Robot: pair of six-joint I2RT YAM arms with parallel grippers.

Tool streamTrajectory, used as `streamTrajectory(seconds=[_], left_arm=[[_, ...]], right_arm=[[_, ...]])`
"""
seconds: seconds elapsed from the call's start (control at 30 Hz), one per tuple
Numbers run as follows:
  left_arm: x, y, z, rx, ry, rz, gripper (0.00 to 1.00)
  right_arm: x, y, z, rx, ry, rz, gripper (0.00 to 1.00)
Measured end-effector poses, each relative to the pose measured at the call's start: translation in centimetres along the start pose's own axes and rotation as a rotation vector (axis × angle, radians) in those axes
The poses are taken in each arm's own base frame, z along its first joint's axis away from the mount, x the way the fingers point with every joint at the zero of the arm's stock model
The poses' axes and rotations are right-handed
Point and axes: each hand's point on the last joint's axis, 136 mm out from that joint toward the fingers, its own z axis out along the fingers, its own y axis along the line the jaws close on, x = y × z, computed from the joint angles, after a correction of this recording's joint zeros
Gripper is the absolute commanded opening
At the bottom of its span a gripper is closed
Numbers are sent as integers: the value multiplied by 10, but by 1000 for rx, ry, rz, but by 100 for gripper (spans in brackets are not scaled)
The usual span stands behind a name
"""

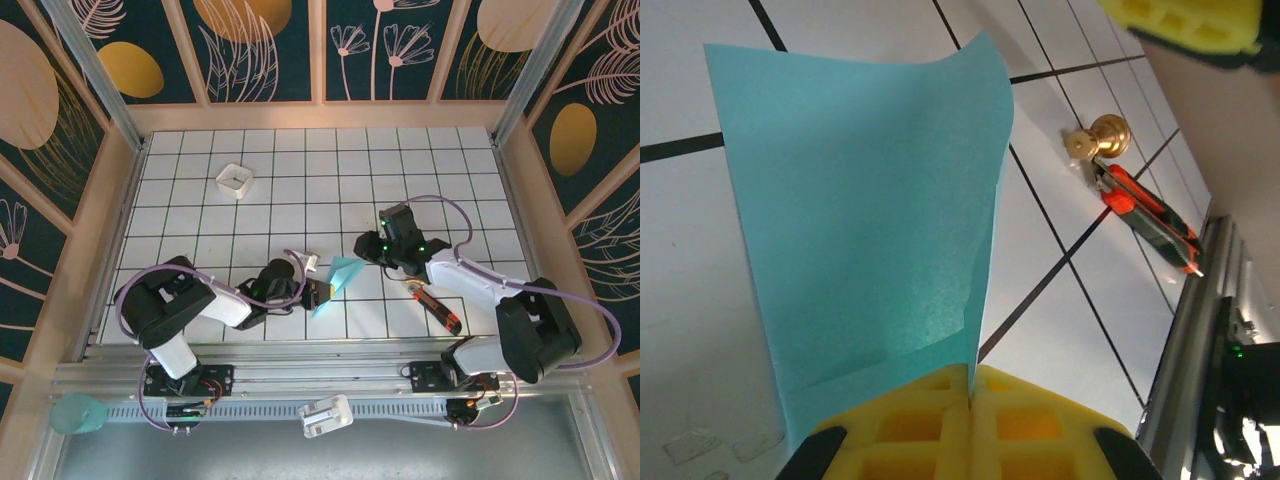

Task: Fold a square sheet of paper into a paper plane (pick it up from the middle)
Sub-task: Fold the wing for the fifth time at the center of the table.

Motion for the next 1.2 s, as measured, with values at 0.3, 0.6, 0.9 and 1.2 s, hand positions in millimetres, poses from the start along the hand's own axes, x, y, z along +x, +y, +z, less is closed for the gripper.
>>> streamTrajectory(seconds=[0.3,0.6,0.9,1.2], left_arm=[[5,6,4,51,12,-117,0],[7,8,5,96,26,-185,0],[8,9,5,126,48,-242,0],[5,7,5,182,53,-302,0]], right_arm=[[12,-6,-1,-8,26,-3,28],[12,0,0,-32,28,-15,28],[21,6,1,-51,43,-84,28],[37,6,2,-74,65,-154,28]])
